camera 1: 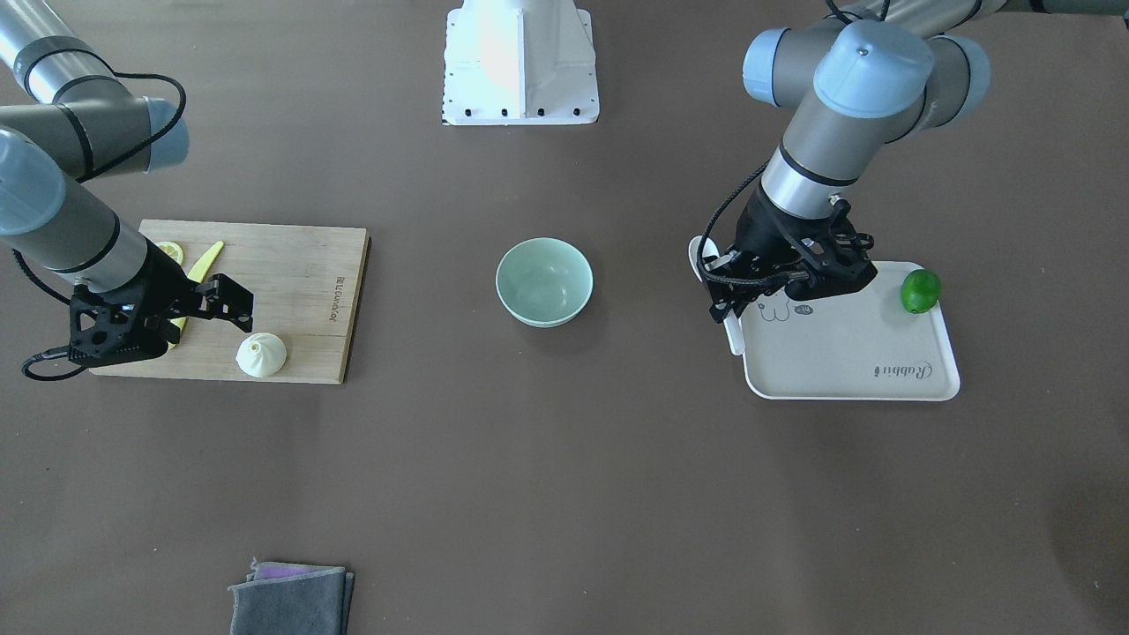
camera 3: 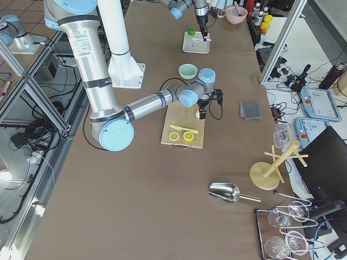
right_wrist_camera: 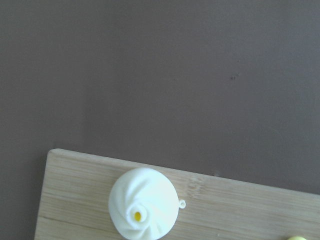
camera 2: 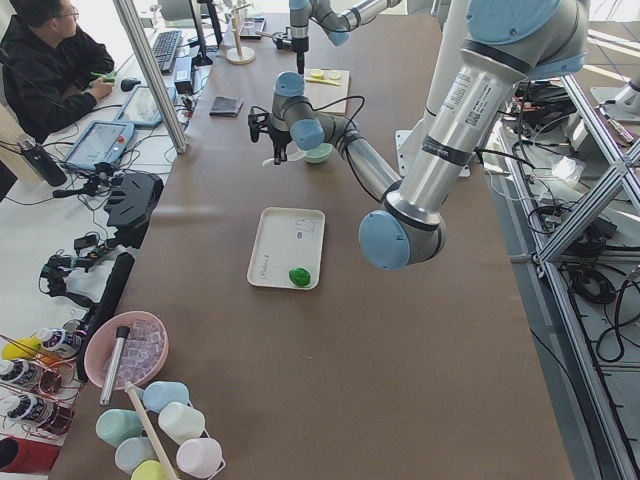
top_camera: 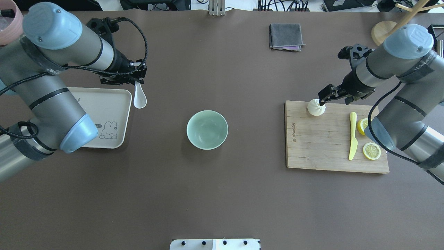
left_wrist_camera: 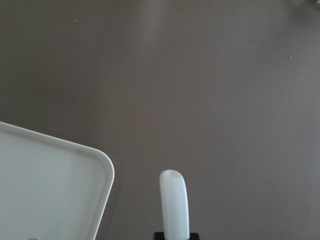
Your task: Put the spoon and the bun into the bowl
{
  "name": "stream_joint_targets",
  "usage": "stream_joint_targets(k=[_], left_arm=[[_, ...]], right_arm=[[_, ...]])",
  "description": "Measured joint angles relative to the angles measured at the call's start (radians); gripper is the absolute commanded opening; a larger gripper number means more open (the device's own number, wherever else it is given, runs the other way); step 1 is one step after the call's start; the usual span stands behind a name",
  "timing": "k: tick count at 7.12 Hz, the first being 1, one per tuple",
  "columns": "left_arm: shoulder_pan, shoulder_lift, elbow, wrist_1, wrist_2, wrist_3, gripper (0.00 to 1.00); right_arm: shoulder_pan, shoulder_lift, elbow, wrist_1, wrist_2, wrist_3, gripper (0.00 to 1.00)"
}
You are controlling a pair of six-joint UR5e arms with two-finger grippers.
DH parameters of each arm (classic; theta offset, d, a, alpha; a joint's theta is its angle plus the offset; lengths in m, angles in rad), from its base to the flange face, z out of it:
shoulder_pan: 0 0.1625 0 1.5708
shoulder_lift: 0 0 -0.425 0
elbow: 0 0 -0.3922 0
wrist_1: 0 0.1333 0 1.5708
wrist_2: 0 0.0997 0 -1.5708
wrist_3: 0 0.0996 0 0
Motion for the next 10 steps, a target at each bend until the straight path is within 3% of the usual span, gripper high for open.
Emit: stream_joint_targets(k=[5, 6, 7, 8, 9, 10], left_arm=[[0.092, -0.102, 0.057, -0.011, 0.050, -0.061, 0.00], [0.099, -0.108, 0.063, -0.011, 0.052, -0.064, 0.00], [0.107, -0.111, 0.065, -0.012, 0.054, -0.068, 0.00], [0.116, -0.114, 0.066, -0.016, 0.060, -0.074, 0.00], [0.126, -0.117, 0.066, -0.022, 0.068, -0.081, 0.00], [0.132, -0.121, 0.067, -0.026, 0.072, -0.085, 0.00]], right_arm=[[-0.042, 0.024, -0.029, 0.014, -0.058, 0.017, 0.98], [-0.047, 0.032, -0.034, 0.015, -0.072, 0.017, 0.92], [-0.054, 0.039, -0.044, 0.015, -0.086, 0.016, 0.78], [-0.062, 0.043, -0.051, 0.015, -0.100, 0.016, 0.51], [-0.068, 0.044, -0.055, 0.015, -0.107, 0.016, 0.05], [-0.071, 0.044, -0.058, 0.014, -0.110, 0.017, 0.00]])
